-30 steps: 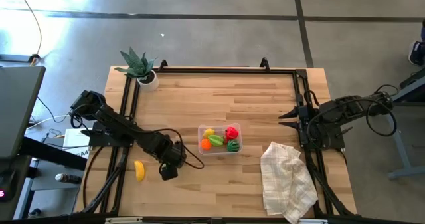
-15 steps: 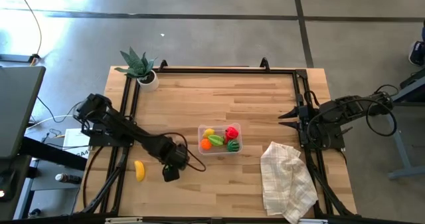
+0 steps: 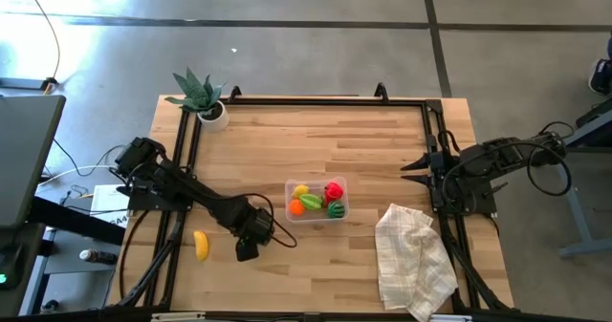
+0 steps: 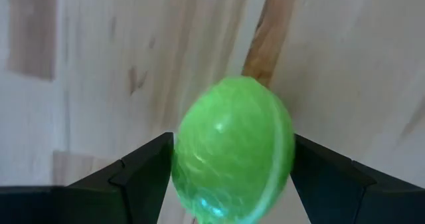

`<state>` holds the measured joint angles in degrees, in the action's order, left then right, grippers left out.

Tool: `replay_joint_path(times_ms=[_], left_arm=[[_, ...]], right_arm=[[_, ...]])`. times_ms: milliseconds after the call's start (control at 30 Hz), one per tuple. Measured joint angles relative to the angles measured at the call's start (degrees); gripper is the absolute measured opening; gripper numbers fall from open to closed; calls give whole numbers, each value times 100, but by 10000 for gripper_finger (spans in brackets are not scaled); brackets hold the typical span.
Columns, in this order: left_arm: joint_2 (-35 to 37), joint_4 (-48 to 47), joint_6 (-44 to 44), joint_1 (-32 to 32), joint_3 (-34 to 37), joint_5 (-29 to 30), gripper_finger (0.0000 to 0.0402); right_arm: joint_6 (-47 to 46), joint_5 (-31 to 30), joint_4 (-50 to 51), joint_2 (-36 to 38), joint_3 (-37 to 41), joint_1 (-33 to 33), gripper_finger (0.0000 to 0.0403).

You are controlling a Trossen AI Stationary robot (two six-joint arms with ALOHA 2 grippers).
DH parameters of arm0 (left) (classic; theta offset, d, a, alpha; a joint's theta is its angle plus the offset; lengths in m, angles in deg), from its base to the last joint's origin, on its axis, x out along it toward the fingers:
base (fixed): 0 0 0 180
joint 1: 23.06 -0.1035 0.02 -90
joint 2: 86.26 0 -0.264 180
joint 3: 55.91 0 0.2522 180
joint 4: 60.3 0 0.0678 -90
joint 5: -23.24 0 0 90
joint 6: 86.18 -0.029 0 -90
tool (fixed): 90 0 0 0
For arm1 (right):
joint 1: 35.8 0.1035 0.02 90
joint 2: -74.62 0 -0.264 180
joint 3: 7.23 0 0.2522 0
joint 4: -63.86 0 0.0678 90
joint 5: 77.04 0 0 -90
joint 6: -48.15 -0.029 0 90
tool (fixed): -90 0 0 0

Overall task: Pick and placing Produce into tupperware
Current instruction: Put the green melon into the transparent bin

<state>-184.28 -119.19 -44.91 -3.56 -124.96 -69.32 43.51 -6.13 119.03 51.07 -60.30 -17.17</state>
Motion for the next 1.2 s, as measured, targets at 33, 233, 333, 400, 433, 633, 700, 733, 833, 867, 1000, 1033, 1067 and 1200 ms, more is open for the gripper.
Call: replay_joint_path(times_ms=[33, 233, 333, 400, 433, 633, 700, 733, 833, 867, 1000, 1033, 1067, 1200], left_arm=[[-39, 45, -3, 0, -3, 0, 276], [-98, 21, -110, 0, 1, -26, 276], [-94, 49, -162, 0, 1, -45, 276], [-94, 22, -170, 0, 1, -46, 276], [-94, 30, -194, 0, 1, -44, 275], [-94, 34, -226, 0, 1, -46, 275], [-94, 26, -251, 0, 1, -44, 275], [-94, 22, -268, 0, 1, -46, 275], [-94, 26, -334, 0, 1, -46, 275], [-94, 36, -340, 0, 1, -48, 275], [-94, 24, -409, 0, 1, -57, 275], [-94, 20, -455, 0, 1, -63, 275], [-94, 24, -486, 0, 1, -71, 275], [-94, 15, -540, 0, 1, -84, 275]], right_arm=[[-1, 0, 0, 0, 0, 0, 84], [-1, 0, 0, -2, 0, 2, 84], [-1, 0, 0, -2, 0, 0, 84], [-1, 0, 0, 0, 0, 0, 84], [0, 0, 1, -2, 0, 0, 84], [-1, 0, 0, -1, 0, 0, 84], [-1, 0, 2, -2, 0, 0, 84], [0, 0, 1, -2, 0, 0, 84], [-1, 0, 0, -2, 0, 0, 84], [1, 0, 0, 0, 0, 0, 84], [-1, 0, 0, -2, 0, 0, 84], [-1, 0, 0, -2, 0, 0, 84], [-1, 0, 0, -1, 0, 0, 84], [-1, 0, 0, -2, 0, 0, 84]])
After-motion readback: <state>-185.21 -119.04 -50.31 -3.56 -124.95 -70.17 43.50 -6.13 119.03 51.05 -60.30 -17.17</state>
